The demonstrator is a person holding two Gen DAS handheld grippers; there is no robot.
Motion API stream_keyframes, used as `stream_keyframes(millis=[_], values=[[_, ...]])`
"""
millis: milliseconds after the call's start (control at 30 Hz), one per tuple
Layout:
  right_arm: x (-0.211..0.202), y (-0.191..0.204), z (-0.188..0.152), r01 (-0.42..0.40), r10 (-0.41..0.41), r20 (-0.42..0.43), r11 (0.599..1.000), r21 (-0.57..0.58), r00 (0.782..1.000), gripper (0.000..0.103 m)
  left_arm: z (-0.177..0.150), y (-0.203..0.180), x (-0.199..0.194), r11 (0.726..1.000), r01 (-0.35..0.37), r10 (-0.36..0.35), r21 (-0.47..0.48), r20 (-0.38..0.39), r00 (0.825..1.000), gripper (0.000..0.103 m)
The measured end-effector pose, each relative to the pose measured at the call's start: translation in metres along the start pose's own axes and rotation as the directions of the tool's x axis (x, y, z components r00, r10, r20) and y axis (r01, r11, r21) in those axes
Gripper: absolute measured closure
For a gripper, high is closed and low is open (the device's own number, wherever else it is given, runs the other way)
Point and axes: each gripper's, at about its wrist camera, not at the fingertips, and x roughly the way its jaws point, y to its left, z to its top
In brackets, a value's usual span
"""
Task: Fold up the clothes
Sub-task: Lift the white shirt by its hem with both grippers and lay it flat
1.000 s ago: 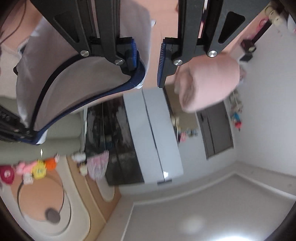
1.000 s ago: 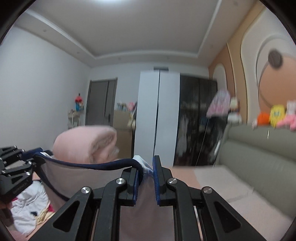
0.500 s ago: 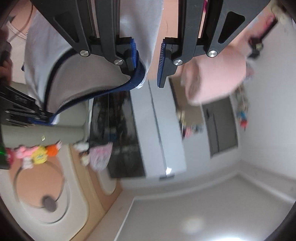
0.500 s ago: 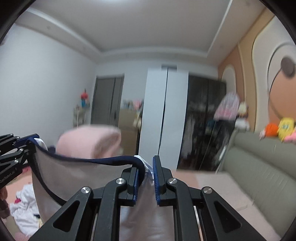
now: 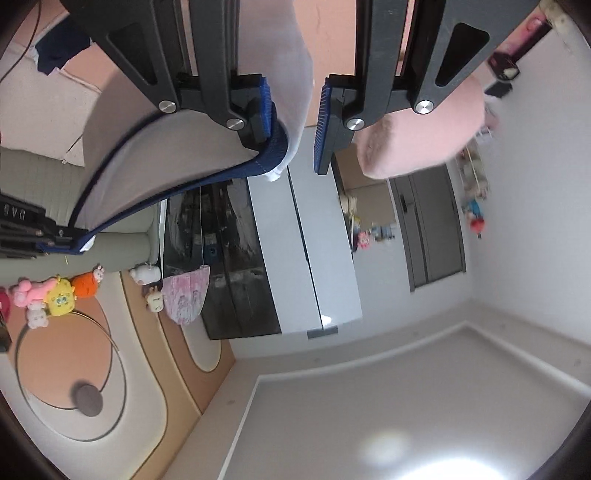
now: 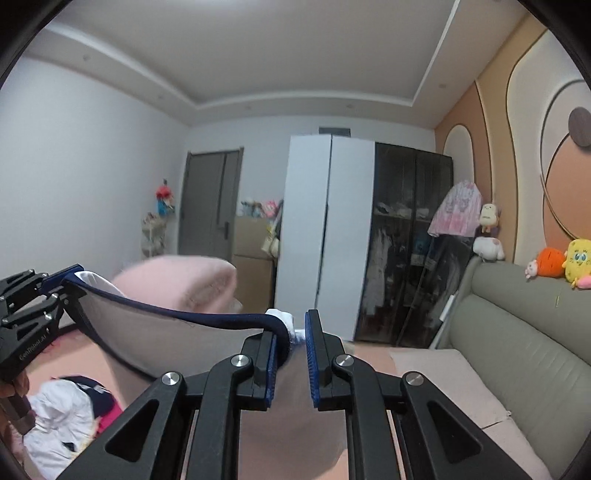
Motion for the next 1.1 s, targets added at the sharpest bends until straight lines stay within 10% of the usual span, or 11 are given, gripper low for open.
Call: stream_keyframes(millis=[167, 267, 400, 533, 567, 600, 667, 733, 933, 1000, 1100], values=[[-0.035, 0.01, -0.074, -0.07, 0.077, -0.077, 0.994, 0.086, 0.994, 0.092, -0.094, -0.003, -0.024, 0.996, 0.066, -0.078, -0.066, -0.185, 0.98, 0.085], [-0.042, 0.026, -0.179, -0.064, 0.098, -0.203, 0.983, 0.169, 0.974, 0.092, -0.182, -0.024, -0.027, 0.989, 0.09, -0.128, -0.116, -0.378, 0.917, 0.087], [-0.04, 0.047, -0.321, -0.018, 0.132, -0.412, 0.963, 0.267, 0.902, 0.092, -0.328, -0.062, -0.021, 0.974, 0.119, -0.219, -0.191, -0.684, 0.696, 0.087], [-0.032, 0.052, -0.441, 0.05, 0.221, -0.66, 0.93, 0.365, 0.718, 0.092, -0.422, -0.103, -0.031, 0.937, 0.222, -0.337, -0.271, -0.866, 0.369, 0.087], [-0.031, 0.049, -0.459, 0.06, 0.255, -0.709, 0.92, 0.387, 0.658, 0.092, -0.436, -0.112, -0.036, 0.928, 0.248, -0.346, -0.278, -0.888, 0.302, 0.087], [-0.035, 0.047, -0.47, 0.059, 0.276, -0.732, 0.917, 0.395, 0.623, 0.092, -0.445, -0.117, -0.043, 0.929, 0.26, -0.332, -0.262, -0.902, 0.277, 0.086], [-0.044, 0.042, -0.492, 0.057, 0.315, -0.773, 0.91, 0.411, 0.551, 0.092, -0.458, -0.121, -0.054, 0.93, 0.27, -0.317, -0.248, -0.915, 0.251, 0.086], [-0.052, 0.037, -0.497, 0.051, 0.312, -0.79, 0.917, 0.396, 0.527, 0.091, -0.458, -0.111, -0.058, 0.921, 0.225, -0.373, -0.319, -0.89, 0.263, 0.086], [-0.053, -0.01, -0.484, 0.186, 0.313, -0.707, 0.826, 0.533, 0.634, 0.089, -0.442, -0.057, -0.042, 0.852, 0.016, -0.488, -0.524, -0.781, 0.39, 0.076], [-0.043, -0.024, -0.488, 0.251, 0.29, -0.711, 0.796, 0.551, 0.64, 0.089, -0.441, -0.045, -0.03, 0.823, -0.027, -0.505, -0.567, -0.753, 0.421, 0.049], [-0.026, -0.024, -0.493, 0.253, 0.29, -0.713, 0.796, 0.55, 0.638, 0.089, -0.436, -0.037, -0.005, 0.823, -0.063, -0.473, -0.564, -0.743, 0.473, 0.048]])
